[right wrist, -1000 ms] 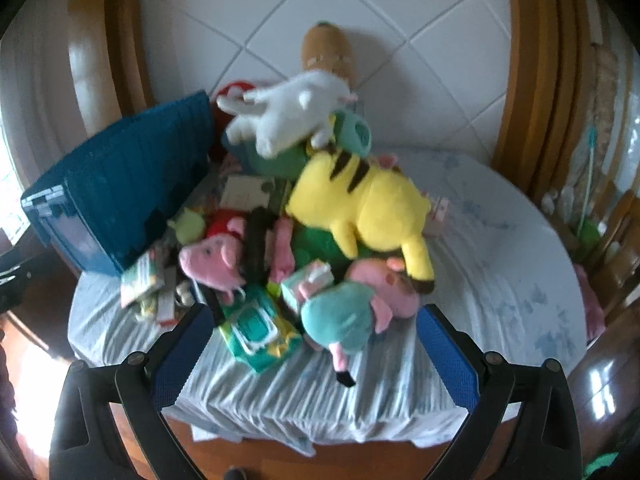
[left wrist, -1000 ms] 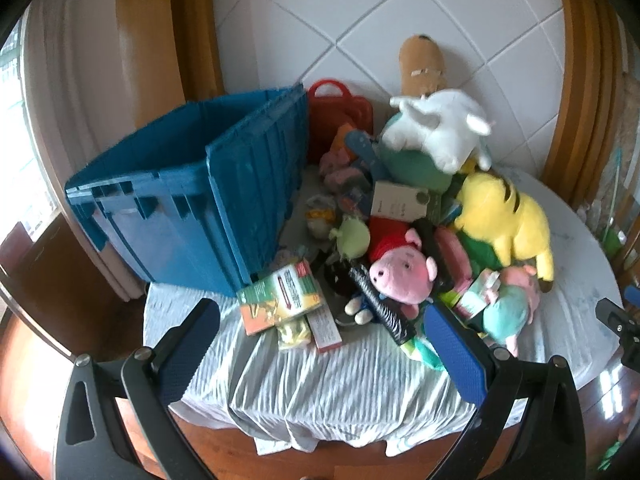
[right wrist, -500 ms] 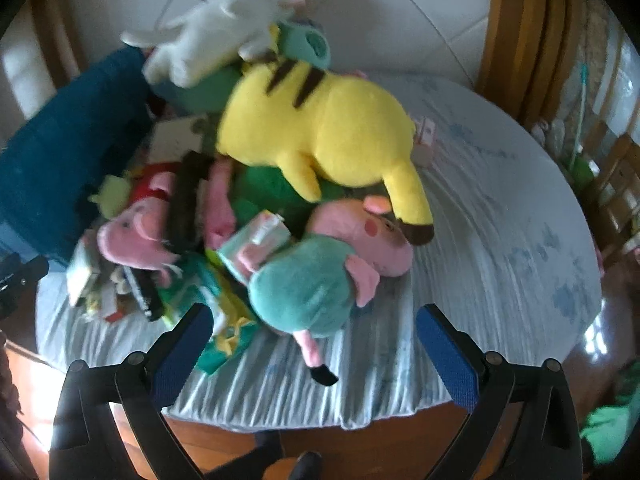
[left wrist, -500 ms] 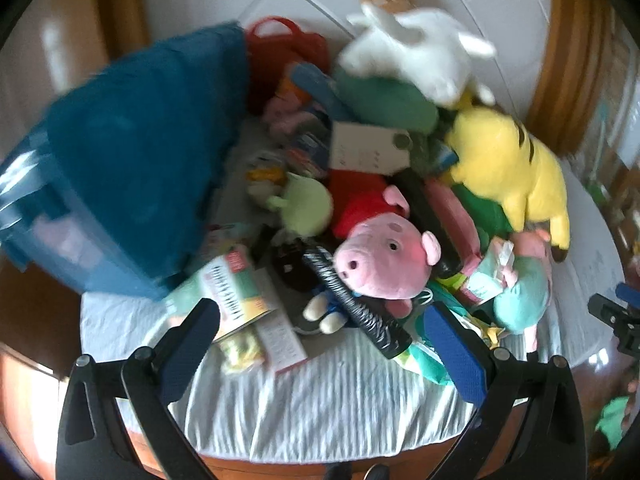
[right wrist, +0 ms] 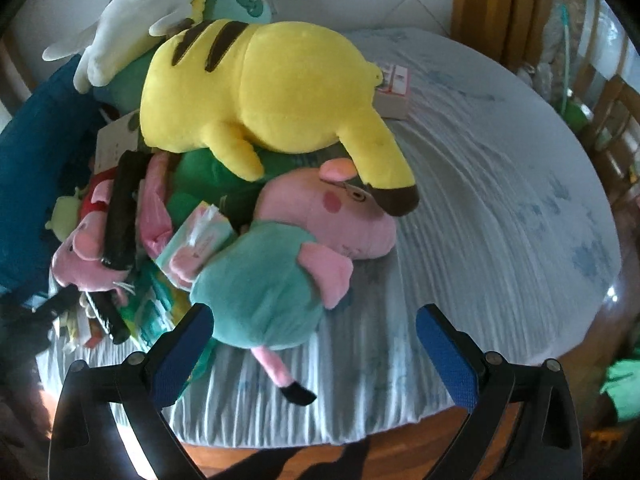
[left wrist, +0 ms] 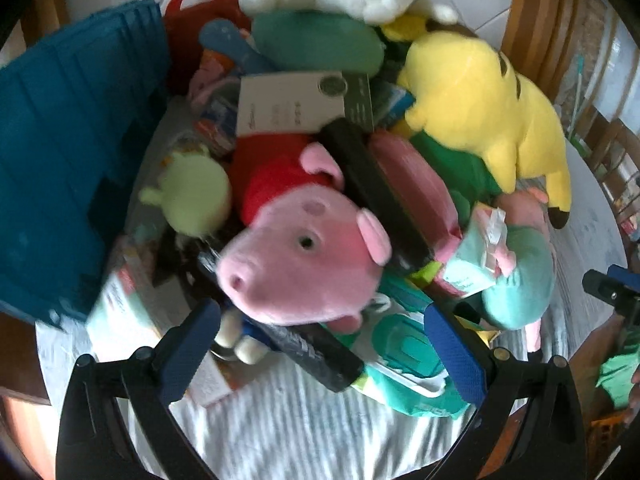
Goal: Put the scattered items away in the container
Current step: 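Grasp the pink pig plush with the right tool while the left grasps the green wipes pack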
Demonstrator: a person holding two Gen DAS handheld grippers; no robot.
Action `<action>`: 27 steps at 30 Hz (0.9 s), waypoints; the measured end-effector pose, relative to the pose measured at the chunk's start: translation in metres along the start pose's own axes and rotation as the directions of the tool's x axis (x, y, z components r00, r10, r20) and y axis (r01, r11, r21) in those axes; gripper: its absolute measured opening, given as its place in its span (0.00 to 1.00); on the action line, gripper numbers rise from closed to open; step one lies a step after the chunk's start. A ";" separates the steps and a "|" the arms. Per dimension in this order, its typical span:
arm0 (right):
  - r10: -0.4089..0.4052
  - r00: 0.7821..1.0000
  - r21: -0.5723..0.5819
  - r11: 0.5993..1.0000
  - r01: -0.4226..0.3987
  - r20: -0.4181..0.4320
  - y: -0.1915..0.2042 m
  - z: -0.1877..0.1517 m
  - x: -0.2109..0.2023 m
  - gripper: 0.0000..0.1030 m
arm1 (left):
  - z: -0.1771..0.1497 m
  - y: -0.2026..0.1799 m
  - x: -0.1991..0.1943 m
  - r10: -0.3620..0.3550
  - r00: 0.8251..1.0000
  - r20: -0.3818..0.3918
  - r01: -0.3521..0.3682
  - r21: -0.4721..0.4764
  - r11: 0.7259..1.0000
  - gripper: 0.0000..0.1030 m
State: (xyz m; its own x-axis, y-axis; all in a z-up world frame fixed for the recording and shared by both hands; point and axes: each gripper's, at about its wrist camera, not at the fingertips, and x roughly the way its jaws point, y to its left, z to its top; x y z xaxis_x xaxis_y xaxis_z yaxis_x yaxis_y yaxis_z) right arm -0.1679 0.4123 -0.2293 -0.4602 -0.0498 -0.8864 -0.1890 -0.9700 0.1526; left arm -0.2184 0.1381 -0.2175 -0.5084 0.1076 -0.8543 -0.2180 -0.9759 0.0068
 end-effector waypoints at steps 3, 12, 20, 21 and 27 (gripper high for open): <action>0.035 0.999 -0.060 0.998 -0.036 -0.029 -0.003 0.007 0.011 1.00 | -0.010 -0.012 0.005 0.031 1.000 -0.008 -0.031 -0.047 0.998 0.99; 0.111 0.991 -0.236 0.964 -0.125 -0.073 -0.023 0.016 0.034 1.00 | -0.045 -0.055 0.025 0.081 0.993 -0.091 -0.106 -0.311 0.945 0.98; 0.121 0.991 -0.248 0.960 -0.131 -0.057 -0.038 0.020 0.047 1.00 | -0.048 -0.064 0.078 0.102 0.980 -0.171 -0.174 -0.487 0.856 0.98; 0.126 0.990 -0.247 0.959 -0.136 -0.057 -0.037 0.020 0.049 1.00 | -0.052 -0.062 0.086 0.095 0.978 -0.186 -0.178 -0.507 0.843 1.00; 0.189 0.978 -0.187 0.961 -0.202 -0.085 -0.030 0.019 0.061 1.00 | -0.064 -0.059 0.082 0.146 0.979 -0.139 -0.192 -0.430 0.882 0.84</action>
State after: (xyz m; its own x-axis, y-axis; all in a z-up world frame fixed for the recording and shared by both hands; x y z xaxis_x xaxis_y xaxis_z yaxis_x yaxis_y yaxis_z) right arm -0.2069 0.4429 -0.2801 -0.4124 -0.2526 -0.8753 0.0734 -0.9669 0.2445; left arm -0.1942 0.1922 -0.3214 -0.4141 -0.0634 -0.9080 0.2641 -0.9630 -0.0532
